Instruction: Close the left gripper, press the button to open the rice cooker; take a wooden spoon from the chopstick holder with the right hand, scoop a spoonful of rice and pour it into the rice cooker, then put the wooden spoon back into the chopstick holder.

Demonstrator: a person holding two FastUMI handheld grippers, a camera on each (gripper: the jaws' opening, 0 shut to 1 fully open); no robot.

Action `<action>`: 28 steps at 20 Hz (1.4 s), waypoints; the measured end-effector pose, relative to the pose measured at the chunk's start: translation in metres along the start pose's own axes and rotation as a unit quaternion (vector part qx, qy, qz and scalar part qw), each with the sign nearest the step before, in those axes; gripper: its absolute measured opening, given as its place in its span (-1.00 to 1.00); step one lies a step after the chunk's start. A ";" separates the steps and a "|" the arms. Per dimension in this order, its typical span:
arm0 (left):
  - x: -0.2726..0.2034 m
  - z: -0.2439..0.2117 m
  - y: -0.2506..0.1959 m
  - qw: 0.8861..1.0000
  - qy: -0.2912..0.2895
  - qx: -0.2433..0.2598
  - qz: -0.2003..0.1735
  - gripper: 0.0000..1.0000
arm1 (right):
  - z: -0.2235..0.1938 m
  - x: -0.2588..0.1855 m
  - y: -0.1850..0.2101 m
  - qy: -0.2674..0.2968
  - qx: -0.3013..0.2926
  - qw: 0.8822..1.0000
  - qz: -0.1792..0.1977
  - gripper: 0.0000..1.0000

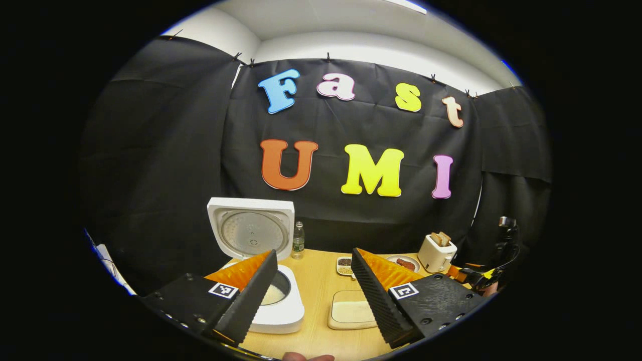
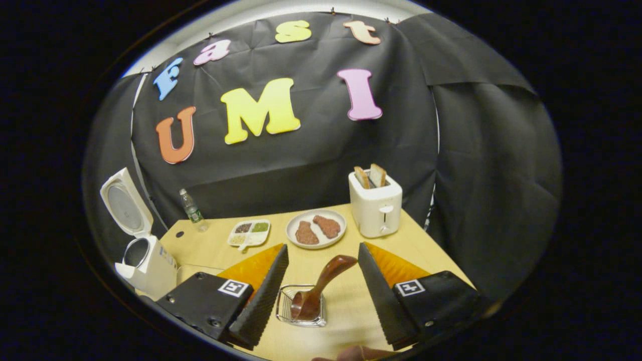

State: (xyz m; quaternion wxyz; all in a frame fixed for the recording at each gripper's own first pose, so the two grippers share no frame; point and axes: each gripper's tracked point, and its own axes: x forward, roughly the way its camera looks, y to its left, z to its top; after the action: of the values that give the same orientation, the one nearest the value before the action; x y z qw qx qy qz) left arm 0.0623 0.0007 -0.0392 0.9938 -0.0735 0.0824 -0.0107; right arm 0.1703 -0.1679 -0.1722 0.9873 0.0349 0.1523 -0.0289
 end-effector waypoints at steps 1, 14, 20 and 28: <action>0.005 0.009 0.005 1.000 -0.007 -0.002 0.003 0.89 | 0.013 -0.007 0.003 -0.014 -0.007 1.000 0.001 0.83; 0.100 0.110 0.103 0.995 -0.064 0.013 0.074 0.88 | 0.083 -0.086 0.064 -0.084 -0.038 0.994 0.058 1.00; 0.195 0.085 0.147 0.995 -0.007 -0.005 0.097 0.88 | 0.069 -0.103 0.077 -0.063 -0.053 0.995 0.063 1.00; 0.268 0.040 0.183 0.992 0.069 -0.004 0.110 0.89 | 0.039 -0.126 0.061 -0.036 -0.040 0.998 0.017 1.00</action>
State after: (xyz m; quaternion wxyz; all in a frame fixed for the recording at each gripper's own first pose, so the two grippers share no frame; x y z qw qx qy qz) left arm 0.3354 0.1788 -0.0707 0.9806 -0.0673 0.1587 0.0937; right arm 0.0659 -0.1042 -0.0929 0.9931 -0.0027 0.1170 -0.0075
